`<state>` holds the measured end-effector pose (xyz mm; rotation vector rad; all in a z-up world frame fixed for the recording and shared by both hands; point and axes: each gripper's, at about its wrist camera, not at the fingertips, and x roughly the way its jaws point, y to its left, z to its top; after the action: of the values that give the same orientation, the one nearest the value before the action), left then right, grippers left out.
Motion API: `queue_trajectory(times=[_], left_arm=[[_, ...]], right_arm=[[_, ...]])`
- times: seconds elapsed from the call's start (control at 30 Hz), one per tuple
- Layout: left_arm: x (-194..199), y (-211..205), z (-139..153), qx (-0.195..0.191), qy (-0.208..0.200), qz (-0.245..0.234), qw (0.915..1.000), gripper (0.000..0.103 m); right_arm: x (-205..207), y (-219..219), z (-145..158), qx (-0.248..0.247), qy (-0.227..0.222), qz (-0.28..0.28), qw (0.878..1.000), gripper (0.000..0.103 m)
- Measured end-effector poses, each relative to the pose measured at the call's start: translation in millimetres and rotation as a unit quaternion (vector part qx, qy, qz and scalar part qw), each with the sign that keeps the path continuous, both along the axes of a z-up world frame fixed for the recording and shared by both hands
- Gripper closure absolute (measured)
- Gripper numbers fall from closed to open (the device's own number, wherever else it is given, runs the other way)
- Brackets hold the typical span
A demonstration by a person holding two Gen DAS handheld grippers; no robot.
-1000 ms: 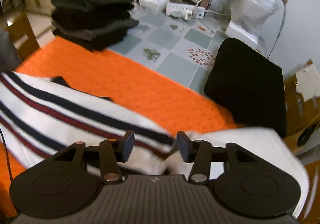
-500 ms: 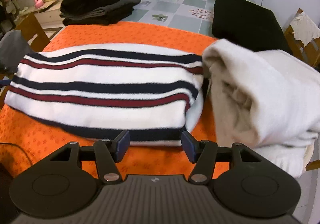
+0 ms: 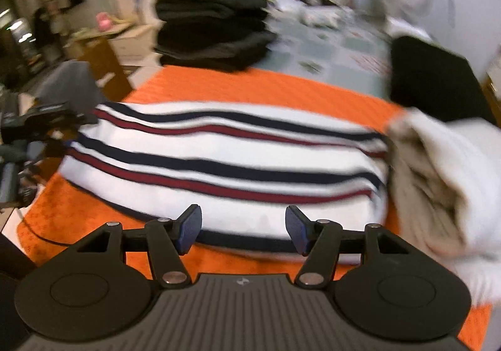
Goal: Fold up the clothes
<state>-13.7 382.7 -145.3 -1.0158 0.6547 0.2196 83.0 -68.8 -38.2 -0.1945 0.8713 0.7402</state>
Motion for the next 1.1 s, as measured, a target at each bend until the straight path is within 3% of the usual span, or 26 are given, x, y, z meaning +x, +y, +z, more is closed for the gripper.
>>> queue_trajectory(times=[0.17, 0.23, 0.4, 0.5, 0.57, 0.63, 0.87, 1.0, 1.1], left_arm=[[16.1, -1.2, -4.4, -0.009, 0.012, -0.034, 0.9993, 0.031], [19.5, 2.5, -6.5, -0.027, 0.011, -0.042, 0.9987, 0.059], [32.3, 9.6, -4.1, -0.032, 0.025, -0.073, 0.9965, 0.059], [37.5, 12.2, -4.7, -0.036, 0.028, -0.089, 0.9950, 0.052], [39.3, 12.6, -5.2, -0.038, 0.026, -0.095, 0.9944, 0.054], [40.3, 11.5, -2.8, -0.032, 0.022, -0.102, 0.9940, 0.080], [51.6, -2.6, 33.5, -0.015, 0.035, -0.115, 0.9927, 0.086], [65.2, -16.3, 59.2, -0.023, 0.036, -0.130, 0.9905, 0.086], [78.9, -27.1, 75.1, -0.023, 0.031, -0.152, 0.9877, 0.086]], right_arm=[[3.3, 48.9, 9.7, 0.036, 0.003, 0.066, 0.997, 0.037], [0.6, 74.7, 11.1, 0.037, -0.002, 0.102, 0.994, 0.037], [-18.1, 141.4, 4.6, 0.014, -0.020, 0.201, 0.979, 0.037], [-33.6, 178.2, -1.9, -0.005, -0.037, 0.262, 0.964, 0.037], [-43.8, 200.1, -6.2, -0.018, -0.057, 0.300, 0.952, 0.037], [-53.1, 219.0, -11.2, -0.031, -0.075, 0.324, 0.943, 0.037], [-76.7, 240.7, -16.7, -0.051, -0.103, 0.328, 0.937, 0.033], [-76.5, 233.6, -0.8, -0.034, -0.129, 0.283, 0.950, 0.023], [-65.3, 230.2, 14.5, -0.005, -0.102, 0.242, 0.965, 0.020]])
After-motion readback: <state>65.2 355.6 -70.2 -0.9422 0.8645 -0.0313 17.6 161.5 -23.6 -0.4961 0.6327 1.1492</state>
